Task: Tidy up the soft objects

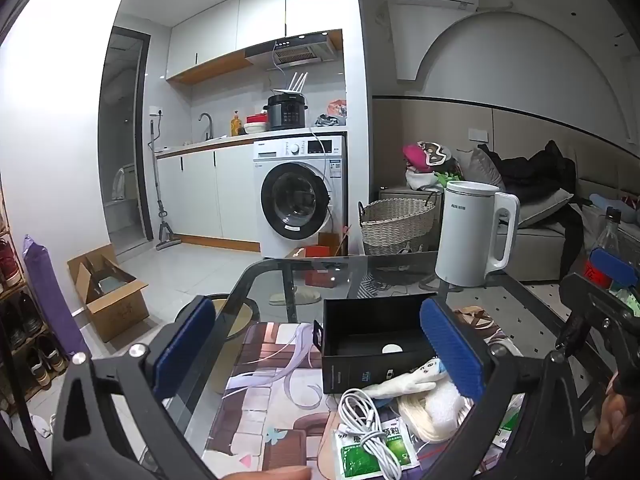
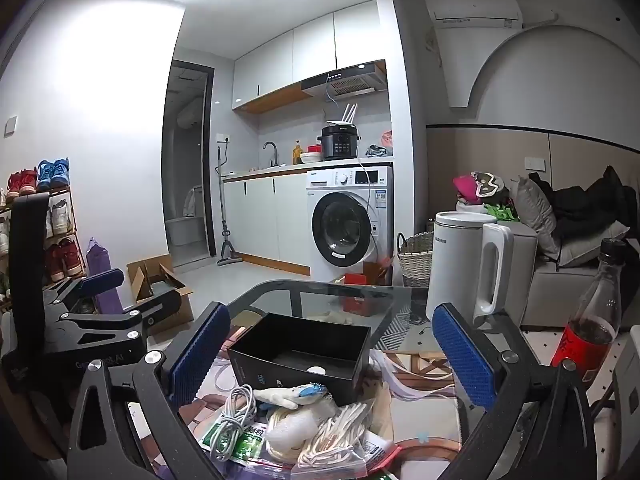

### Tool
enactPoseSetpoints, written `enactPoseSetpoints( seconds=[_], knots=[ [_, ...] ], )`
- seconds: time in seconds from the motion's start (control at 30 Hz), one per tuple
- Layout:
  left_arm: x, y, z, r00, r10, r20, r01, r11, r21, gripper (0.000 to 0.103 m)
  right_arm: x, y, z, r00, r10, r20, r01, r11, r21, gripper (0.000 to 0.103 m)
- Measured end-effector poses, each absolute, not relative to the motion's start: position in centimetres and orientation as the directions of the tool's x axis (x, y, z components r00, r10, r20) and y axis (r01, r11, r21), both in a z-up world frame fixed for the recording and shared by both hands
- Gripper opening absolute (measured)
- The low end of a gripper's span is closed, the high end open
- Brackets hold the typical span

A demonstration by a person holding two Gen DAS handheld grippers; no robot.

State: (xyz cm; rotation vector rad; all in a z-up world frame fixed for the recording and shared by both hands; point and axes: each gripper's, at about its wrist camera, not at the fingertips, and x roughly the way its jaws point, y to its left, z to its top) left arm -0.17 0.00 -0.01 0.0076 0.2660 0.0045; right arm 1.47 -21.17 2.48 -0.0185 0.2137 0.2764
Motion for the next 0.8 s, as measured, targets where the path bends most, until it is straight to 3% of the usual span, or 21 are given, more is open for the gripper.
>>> enactPoseSetpoints(
  seconds=[0.8],
  knots=[
    [0.14, 0.31, -0.04, 0.952, -0.053, -0.301, 0.040, 0.998, -0.051, 0.103, 1.29, -21.16, 2.32, 0.938, 0.272, -0.214, -0.276, 0.961, 0.016, 0.103]
  ],
)
